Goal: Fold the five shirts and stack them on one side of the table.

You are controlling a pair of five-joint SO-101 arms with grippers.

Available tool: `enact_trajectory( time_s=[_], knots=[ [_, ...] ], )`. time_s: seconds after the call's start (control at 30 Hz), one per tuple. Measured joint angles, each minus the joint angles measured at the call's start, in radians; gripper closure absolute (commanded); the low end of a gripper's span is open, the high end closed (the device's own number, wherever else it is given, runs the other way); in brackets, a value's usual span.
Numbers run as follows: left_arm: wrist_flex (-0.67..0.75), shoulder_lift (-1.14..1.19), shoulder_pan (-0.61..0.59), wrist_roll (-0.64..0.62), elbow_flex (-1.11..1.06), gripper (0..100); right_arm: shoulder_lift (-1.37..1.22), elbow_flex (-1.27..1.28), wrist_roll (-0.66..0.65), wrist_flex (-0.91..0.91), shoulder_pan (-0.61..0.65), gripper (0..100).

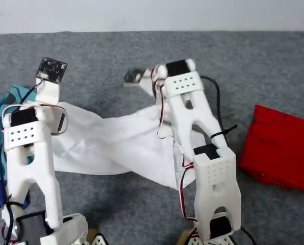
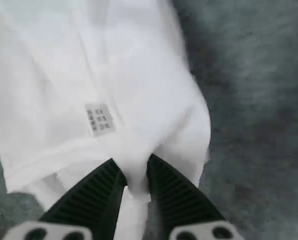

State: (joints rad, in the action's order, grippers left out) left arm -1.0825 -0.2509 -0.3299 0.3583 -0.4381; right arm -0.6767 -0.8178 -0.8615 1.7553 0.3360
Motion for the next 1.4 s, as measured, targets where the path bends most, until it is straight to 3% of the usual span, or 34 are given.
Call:
enact_trajectory(
  time_s=[0.17, 0.5, 0.67, 0.8, 1.4],
  knots=[
    [-0.086, 0.000, 0.000, 0.000, 0.163, 99, 0.038, -0.133, -0.009, 0.002, -0.044, 98.9],
    [-0.224, 0.000, -0.092, 0.000, 0.499, 99, 0.210, -0.127, -0.058, 0.002, -0.071, 94.3],
    [-0.233, 0.000, -0.092, 0.000, 0.512, 99, 0.192, 0.075, -0.060, 0.002, -0.035, 90.9],
    [-0.233, 0.000, -0.092, 0.000, 0.483, 99, 0.098, 0.107, -0.060, 0.002, 0.009, 95.6],
    [-0.187, 0.000, -0.094, 0.000, 0.446, 99, 0.155, -0.267, -0.092, 0.002, 0.031, 98.7]
  ],
)
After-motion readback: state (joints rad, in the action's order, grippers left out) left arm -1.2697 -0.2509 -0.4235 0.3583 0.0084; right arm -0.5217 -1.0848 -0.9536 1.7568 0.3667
